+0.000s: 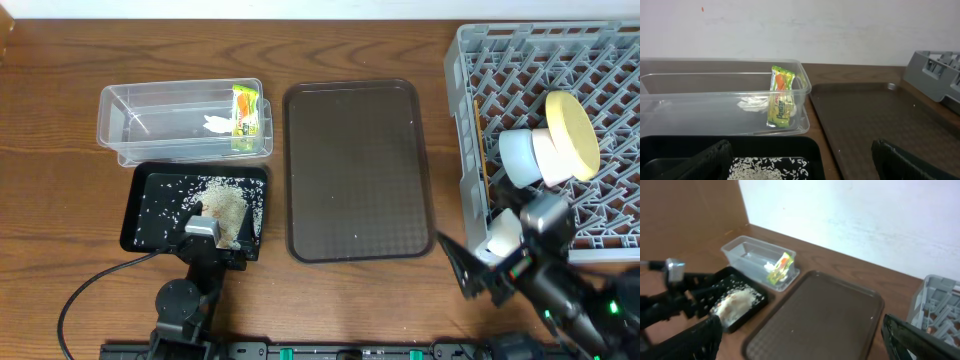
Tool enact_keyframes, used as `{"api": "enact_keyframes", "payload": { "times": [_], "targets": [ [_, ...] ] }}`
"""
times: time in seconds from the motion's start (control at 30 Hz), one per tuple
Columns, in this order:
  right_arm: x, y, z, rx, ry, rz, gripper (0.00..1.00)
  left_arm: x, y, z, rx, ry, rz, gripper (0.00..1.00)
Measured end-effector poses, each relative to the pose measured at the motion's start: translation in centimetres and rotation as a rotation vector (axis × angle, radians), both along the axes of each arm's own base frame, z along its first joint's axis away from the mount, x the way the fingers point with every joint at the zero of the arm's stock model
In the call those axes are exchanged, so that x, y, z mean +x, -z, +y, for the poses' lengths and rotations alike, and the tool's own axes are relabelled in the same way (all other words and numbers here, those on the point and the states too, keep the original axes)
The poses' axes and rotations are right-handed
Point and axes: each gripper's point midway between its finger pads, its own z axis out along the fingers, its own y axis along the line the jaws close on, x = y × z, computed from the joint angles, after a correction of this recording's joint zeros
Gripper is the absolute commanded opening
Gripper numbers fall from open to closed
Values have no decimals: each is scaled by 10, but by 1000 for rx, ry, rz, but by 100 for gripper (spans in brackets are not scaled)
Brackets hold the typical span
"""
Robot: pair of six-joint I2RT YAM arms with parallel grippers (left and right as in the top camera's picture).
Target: Sort waste into correct bins and load items into the dishwasher rack
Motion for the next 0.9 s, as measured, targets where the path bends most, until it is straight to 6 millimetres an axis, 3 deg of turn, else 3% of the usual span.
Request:
{"api": "enact_keyframes", "payload": {
  "times": [0.1, 0.23, 0.37, 0.57, 0.9],
  "targets": [
    [-11, 7, -3, -7, 2, 19, 99, 0, 0, 0, 0, 0, 0, 91],
    [-10, 24, -14, -68, 61, 61, 99, 0, 0, 0, 0, 0, 0, 91],
    [2, 40, -27, -143, 135, 60, 99, 0, 0, 0, 0, 0, 0, 91],
    [30, 67, -44, -165, 248, -74, 99, 0, 0, 0, -1, 0, 1, 91],
    [38, 121, -51, -136, 297, -274, 99, 0, 0, 0, -1, 0, 0, 91]
  ]
}}
